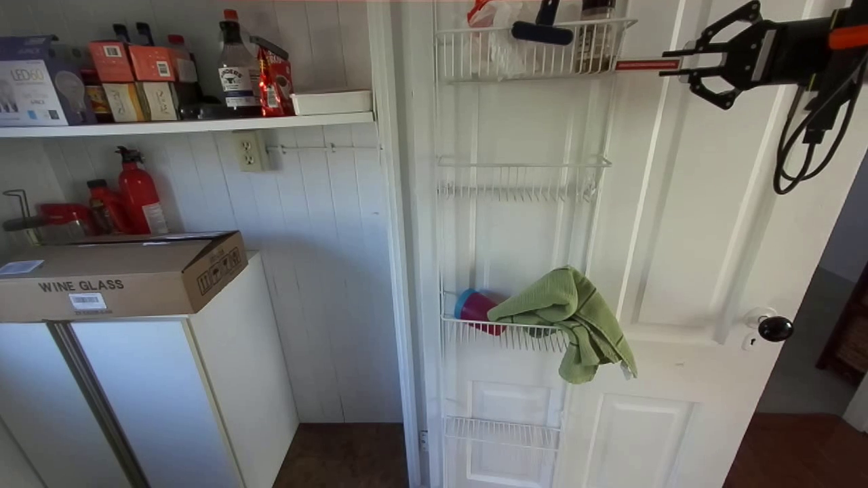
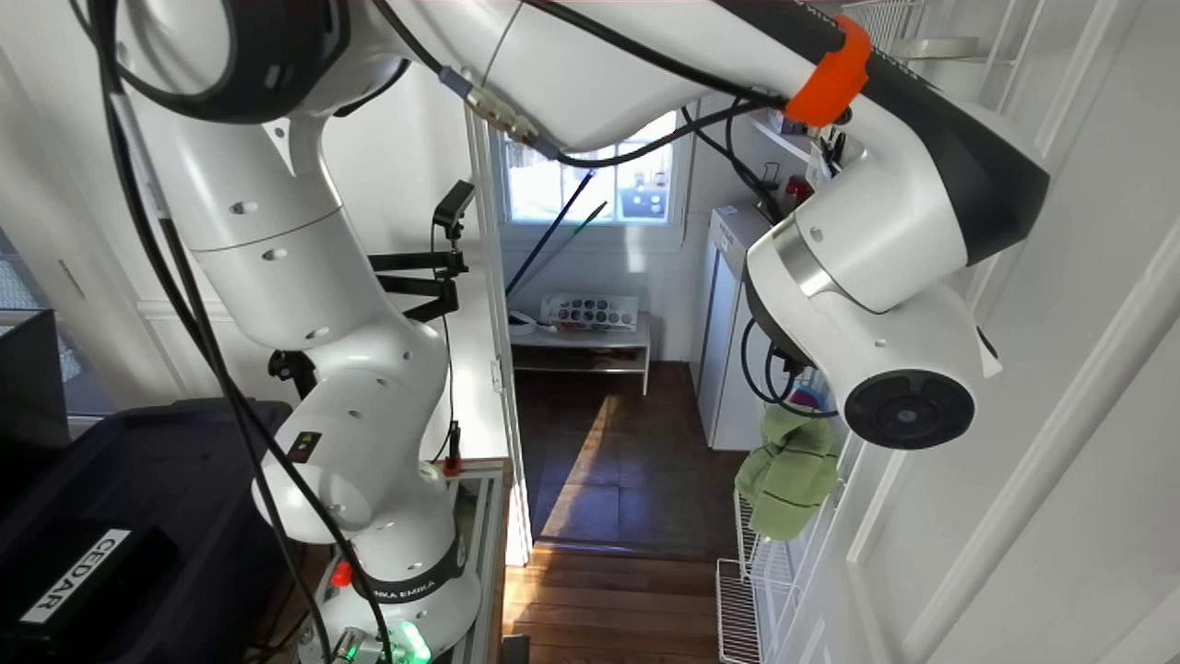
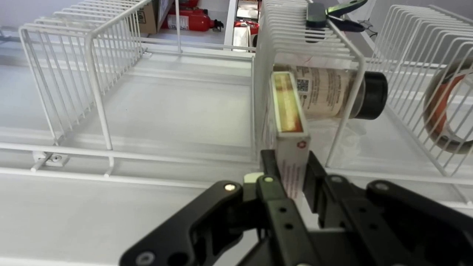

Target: Remove the playing cards deck case from the second top rack and move into onto the top rack of the pantry door rack

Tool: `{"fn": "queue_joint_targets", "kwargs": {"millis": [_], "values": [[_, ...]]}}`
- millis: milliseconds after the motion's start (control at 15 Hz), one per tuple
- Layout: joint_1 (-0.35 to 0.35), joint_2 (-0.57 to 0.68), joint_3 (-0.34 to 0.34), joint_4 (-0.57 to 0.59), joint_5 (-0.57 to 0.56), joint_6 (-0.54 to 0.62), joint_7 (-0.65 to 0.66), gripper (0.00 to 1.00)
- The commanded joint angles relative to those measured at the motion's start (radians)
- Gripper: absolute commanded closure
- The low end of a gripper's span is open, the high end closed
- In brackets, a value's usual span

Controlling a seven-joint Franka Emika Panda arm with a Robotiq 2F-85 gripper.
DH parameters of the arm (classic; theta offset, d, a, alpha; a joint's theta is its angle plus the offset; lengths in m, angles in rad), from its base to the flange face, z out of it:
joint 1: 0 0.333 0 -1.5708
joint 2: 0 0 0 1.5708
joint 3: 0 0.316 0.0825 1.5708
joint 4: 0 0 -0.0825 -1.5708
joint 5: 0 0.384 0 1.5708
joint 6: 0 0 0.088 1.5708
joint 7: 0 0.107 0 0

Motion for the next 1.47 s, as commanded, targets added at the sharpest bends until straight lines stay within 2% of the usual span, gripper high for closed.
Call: {"fn": "queue_joint_targets", "kwargs": {"millis": [0, 1000, 1133, 1267, 1400], "values": [[0.026, 0.031, 0.015, 0.049, 0.040, 0.038, 0.028, 0.95], [0.080, 0.070, 0.042, 0.110, 0.029, 0.055, 0.102, 0.93], [0.080, 0.066, 0.040, 0.107, 0.026, 0.053, 0.102, 0.53], [0.077, 0.062, 0.035, 0.103, 0.027, 0.049, 0.101, 0.49], [0.075, 0.058, 0.032, 0.099, 0.029, 0.048, 0.102, 0.37]]}}
